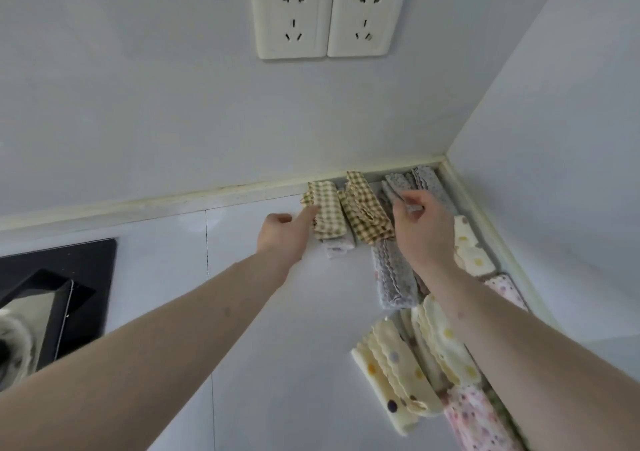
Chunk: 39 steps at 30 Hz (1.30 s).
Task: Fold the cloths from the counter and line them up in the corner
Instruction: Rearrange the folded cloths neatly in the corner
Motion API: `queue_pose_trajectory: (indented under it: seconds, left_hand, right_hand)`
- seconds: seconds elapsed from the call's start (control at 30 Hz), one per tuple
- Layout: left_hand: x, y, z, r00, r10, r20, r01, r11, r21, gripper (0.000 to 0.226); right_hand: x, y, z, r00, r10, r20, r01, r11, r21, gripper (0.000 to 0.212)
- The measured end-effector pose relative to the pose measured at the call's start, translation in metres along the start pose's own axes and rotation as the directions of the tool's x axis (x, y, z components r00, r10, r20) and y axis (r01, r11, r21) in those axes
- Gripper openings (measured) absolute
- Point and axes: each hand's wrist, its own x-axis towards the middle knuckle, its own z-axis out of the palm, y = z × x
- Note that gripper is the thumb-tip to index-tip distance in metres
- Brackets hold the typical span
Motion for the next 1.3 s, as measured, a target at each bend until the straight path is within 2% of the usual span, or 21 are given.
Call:
queue_pose_trajectory:
  seconds: [0.1,0.17,0.23,0.3,0.37,0.47,0.57,0.7,0.77,0.83,0.87,0.93,1.0,1.07,1.13,1.2,1.3]
  left_hand:
    - [-0.050,-0.032,-0.001,0.999,0.021,-0.028,-0.020,0.998,0.057,0.063]
    - [-0.095,-0.058,0.007,0.984,0.113,0.135,-0.143,0.960,0.240,0.059]
    - [-0.130,-0.079,0.022,0.931,0.107,0.349,-0.255,0.874,0.413,0.068]
    - [-0.142,-0.093,0.040,0.901,0.064,0.428,-0.311,0.785,0.537,0.076]
    - [-0.140,-0.099,0.053,0.904,0.065,0.422,-0.329,0.736,0.592,0.060]
    - [-0.121,-0.100,0.055,0.933,0.087,0.350,-0.281,0.784,0.554,0.023]
    - [-0.093,-0.085,0.040,0.951,0.166,0.262,-0.286,0.798,0.531,0.016]
    - [-0.058,-0.054,0.023,0.941,0.253,0.225,-0.337,0.752,0.566,0.006]
    - [-0.050,-0.043,0.019,0.939,0.224,0.261,-0.335,0.769,0.545,0.015]
    - [-0.051,-0.039,0.017,0.932,0.219,0.289,-0.350,0.750,0.561,0.040]
    - [-0.056,-0.038,0.016,0.926,0.251,0.281,-0.371,0.733,0.570,0.048]
    - [-0.073,-0.036,0.014,0.893,0.364,0.264,-0.450,0.718,0.531,0.050]
    - [-0.093,-0.035,0.014,0.848,0.396,0.351,-0.520,0.748,0.413,0.045]
    - [-0.111,-0.035,0.014,0.789,0.300,0.536,-0.510,0.807,0.299,0.048]
    - [-0.128,-0.034,0.012,0.710,0.207,0.673,-0.474,0.848,0.239,0.062]
    - [-0.139,-0.030,0.010,0.677,0.153,0.720,-0.395,0.901,0.179,0.071]
    - [-0.142,-0.026,0.005,0.632,0.112,0.767,-0.256,0.964,0.070,0.070]
  right_hand:
    - [-0.034,0.020,-0.020,1.000,0.015,0.016,-0.015,0.999,-0.034,0.017]
    - [-0.061,0.035,-0.029,0.997,0.023,0.077,-0.015,0.995,-0.099,0.012]
    - [-0.085,0.049,-0.037,0.993,0.036,0.113,-0.017,0.987,-0.159,0.012]
    - [-0.104,0.061,-0.047,0.994,0.075,0.074,-0.058,0.976,-0.209,0.013]
    - [-0.118,0.071,-0.057,0.987,0.155,0.038,-0.142,0.961,-0.237,0.012]
    - [-0.134,0.078,-0.068,0.966,0.246,0.080,-0.217,0.939,-0.269,0.012]
    - [-0.142,0.073,-0.075,0.953,0.279,0.121,-0.228,0.918,-0.323,0.012]
    - [-0.144,0.068,-0.077,0.896,0.394,0.203,-0.314,0.887,-0.338,0.029]
    - [-0.143,0.066,-0.076,0.859,0.458,0.227,-0.377,0.868,-0.323,0.031]
    - [-0.141,0.062,-0.078,0.833,0.505,0.227,-0.446,0.855,-0.265,0.029]
    - [-0.141,0.059,-0.080,0.825,0.522,0.217,-0.483,0.850,-0.209,0.026]
    - [-0.143,0.051,-0.086,0.823,0.543,0.169,-0.542,0.838,-0.055,0.021]
    - [-0.145,0.041,-0.092,0.816,0.566,0.122,-0.577,0.809,0.109,0.019]
    - [-0.147,0.025,-0.097,0.810,0.573,0.122,-0.584,0.773,0.248,0.018]
    - [-0.147,0.007,-0.102,0.820,0.550,0.155,-0.568,0.752,0.334,0.018]
    - [-0.147,-0.010,-0.107,0.825,0.522,0.218,-0.564,0.730,0.387,0.021]
    - [-0.148,-0.023,-0.111,0.796,0.469,0.384,-0.602,0.678,0.421,0.026]
